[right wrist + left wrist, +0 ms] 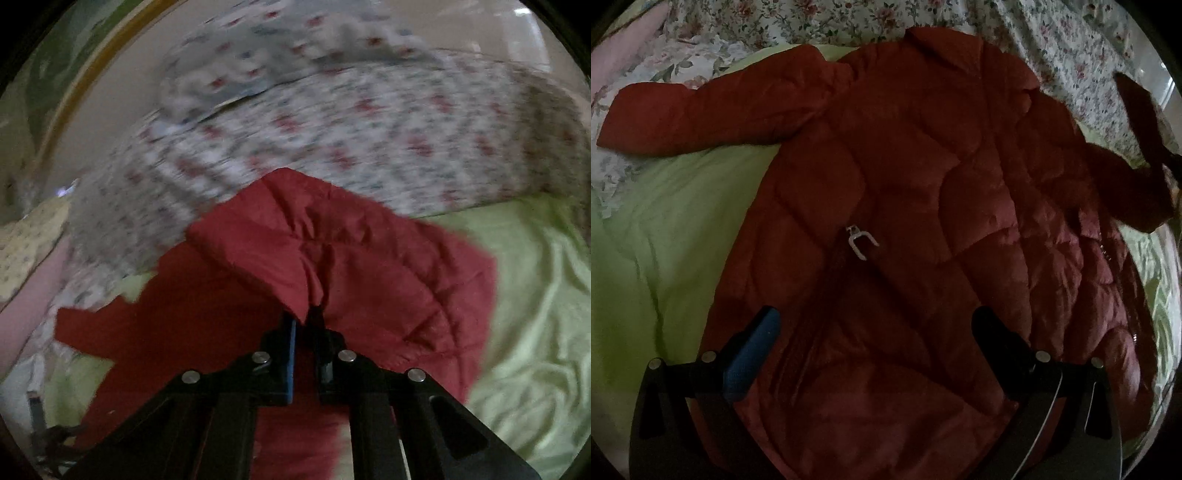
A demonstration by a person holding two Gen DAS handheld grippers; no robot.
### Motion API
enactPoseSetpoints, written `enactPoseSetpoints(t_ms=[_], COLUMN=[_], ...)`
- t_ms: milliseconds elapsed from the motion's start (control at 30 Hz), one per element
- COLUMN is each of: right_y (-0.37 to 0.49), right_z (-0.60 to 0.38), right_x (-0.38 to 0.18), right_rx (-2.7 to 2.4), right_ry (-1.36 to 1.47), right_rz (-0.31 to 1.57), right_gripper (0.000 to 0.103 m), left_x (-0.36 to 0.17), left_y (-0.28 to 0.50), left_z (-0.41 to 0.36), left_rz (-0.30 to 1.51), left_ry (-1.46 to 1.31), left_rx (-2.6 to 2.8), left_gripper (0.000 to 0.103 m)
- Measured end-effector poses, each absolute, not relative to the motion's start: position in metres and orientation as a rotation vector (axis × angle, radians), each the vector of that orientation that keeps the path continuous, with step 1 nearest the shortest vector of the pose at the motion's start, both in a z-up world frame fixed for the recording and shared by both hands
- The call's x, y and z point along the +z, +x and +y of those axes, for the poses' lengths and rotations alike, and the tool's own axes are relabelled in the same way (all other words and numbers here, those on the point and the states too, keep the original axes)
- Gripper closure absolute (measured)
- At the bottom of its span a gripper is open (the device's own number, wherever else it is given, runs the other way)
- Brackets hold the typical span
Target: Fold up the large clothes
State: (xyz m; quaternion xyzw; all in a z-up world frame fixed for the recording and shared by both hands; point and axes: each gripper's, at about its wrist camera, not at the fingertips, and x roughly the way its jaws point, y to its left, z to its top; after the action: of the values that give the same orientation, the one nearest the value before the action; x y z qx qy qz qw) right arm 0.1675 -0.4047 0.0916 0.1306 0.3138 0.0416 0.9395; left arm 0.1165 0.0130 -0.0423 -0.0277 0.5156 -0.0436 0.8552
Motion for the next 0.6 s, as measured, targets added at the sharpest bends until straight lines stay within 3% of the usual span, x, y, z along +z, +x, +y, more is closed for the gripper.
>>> enactPoseSetpoints(t_ms=[600], right_y=[0.203], right_z=[-0.207], right_x=[0.002], right_rx=[0.392], right_ry=[0.165], right_rz=[0.851], right_gripper=[0.097], left_x=[-0.023], left_y=[0.153], left_z=[0.050], left_rz=[1.028], left_ry=[-0.234], left_rx=[-0.229], left_gripper=[0.000])
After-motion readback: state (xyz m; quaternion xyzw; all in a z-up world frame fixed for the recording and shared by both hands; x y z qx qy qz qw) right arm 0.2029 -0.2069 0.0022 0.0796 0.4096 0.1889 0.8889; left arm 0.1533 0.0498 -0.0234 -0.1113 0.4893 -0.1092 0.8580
